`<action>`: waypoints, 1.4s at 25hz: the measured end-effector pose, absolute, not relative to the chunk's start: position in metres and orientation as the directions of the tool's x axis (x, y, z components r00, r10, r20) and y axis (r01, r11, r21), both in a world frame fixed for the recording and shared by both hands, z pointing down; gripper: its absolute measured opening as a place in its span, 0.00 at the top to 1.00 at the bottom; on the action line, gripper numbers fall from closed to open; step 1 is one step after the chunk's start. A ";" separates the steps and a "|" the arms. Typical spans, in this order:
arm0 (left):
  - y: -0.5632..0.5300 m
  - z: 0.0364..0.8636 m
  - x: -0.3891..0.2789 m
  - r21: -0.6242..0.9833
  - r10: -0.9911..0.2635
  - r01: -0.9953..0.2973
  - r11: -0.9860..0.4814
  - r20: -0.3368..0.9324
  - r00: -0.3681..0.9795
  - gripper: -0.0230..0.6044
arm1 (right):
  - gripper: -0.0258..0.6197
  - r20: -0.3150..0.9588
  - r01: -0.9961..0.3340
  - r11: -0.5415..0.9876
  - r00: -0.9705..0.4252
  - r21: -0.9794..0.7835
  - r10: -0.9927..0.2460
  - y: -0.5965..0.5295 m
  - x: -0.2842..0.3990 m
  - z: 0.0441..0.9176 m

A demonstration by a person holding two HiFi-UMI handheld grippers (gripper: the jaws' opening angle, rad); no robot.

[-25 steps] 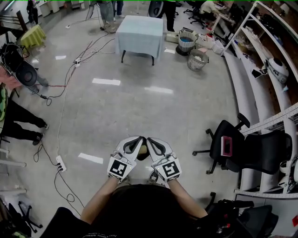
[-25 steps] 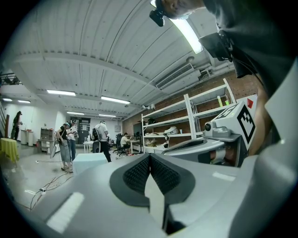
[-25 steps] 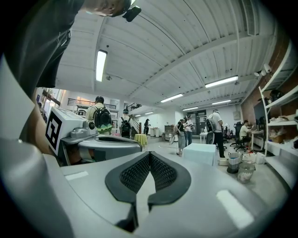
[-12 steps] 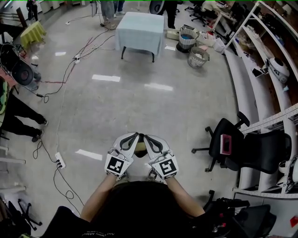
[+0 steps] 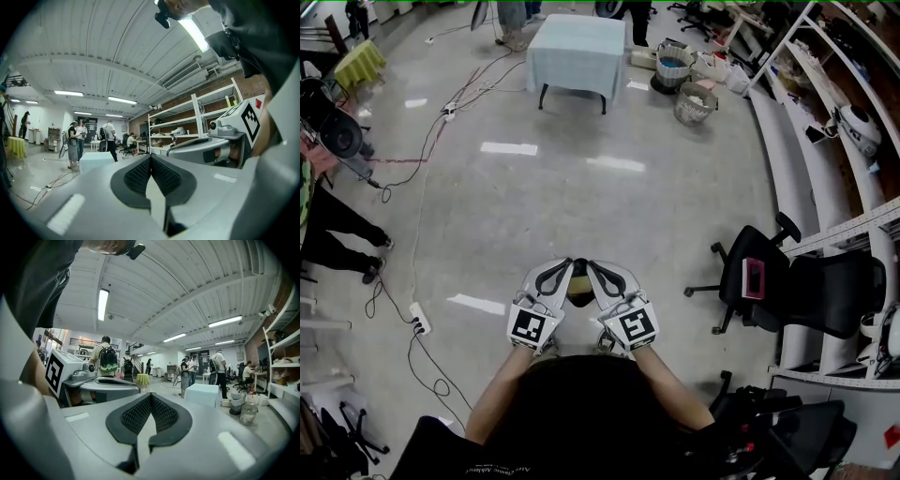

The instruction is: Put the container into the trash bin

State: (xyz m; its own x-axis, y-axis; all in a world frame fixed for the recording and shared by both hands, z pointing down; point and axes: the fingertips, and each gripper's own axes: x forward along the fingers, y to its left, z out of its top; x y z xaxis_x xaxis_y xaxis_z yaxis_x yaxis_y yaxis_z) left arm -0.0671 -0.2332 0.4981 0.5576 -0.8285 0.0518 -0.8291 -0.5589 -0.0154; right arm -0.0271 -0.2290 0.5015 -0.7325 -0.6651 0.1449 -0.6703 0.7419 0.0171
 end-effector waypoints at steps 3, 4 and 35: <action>-0.236 0.496 -0.068 -0.017 -0.834 -0.835 -0.550 0.047 0.549 0.96 | 0.94 0.150 -0.669 0.744 -0.734 0.011 -0.662 -0.230 -0.029 0.501; -0.236 0.497 -0.067 -0.015 -0.835 -0.835 -0.550 0.052 0.548 0.96 | 0.94 0.151 -0.667 0.745 -0.735 0.007 -0.661 -0.230 -0.029 0.501; -0.229 0.510 -0.059 -0.022 -0.833 -0.833 -0.553 0.051 0.551 0.96 | 0.94 0.177 -0.661 0.750 -0.737 0.009 -0.652 -0.226 -0.020 0.515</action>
State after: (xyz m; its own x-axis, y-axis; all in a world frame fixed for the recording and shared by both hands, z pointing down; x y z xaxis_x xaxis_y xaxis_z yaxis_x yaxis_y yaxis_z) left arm -0.0586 -0.2286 0.5103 0.5511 -0.8328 0.0512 -0.8331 -0.5527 -0.0223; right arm -0.0198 -0.2260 0.5151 -0.7373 -0.6520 0.1772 -0.6612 0.7501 0.0088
